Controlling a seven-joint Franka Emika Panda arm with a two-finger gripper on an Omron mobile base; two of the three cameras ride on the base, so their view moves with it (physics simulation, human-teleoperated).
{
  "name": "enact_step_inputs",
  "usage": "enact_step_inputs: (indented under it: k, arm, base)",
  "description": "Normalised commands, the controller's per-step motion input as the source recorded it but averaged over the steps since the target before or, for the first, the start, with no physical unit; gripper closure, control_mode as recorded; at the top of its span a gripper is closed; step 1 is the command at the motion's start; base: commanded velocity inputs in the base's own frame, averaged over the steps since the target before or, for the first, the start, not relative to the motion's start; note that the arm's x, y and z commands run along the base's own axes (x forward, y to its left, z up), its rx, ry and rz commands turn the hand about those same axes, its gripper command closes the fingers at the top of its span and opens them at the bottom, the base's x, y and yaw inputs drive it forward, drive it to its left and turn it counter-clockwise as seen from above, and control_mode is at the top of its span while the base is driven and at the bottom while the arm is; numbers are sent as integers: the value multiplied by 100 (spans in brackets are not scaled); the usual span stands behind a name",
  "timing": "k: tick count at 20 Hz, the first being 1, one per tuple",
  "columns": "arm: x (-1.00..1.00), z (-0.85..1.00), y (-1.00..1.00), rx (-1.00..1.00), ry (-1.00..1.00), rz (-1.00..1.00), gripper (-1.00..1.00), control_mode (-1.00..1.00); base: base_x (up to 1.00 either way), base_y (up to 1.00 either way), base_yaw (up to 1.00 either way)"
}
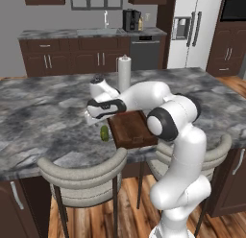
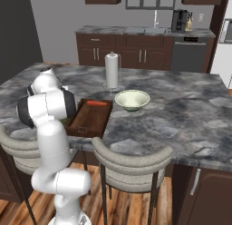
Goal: Place the two vegetables and bowl onto the tray for setting up a vegetable dip station.
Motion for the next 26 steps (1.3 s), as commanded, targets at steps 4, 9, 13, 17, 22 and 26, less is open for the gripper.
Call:
enact_step_inputs:
  k: [4, 9, 13, 17, 22, 26]
  arm:
    - [4, -16, 7, 0, 0, 0, -100, -100]
    - [1, -14, 0, 0, 0, 0, -100, -100]
    - [0, -17, 0, 0, 0, -1, -100, -100]
    - [0, -13, 0, 0, 0, -2, -100, -100]
    - [0, -18, 0, 0, 0, -3, -100, -100]
    - [0, -17, 0, 0, 0, -3, -100, -100]
  base:
    - [0, 0, 0]
    - [0, 0, 0]
    - [0, 0, 0]
    - [0, 0, 0]
    - [0, 0, 0]
    - [0, 0, 0]
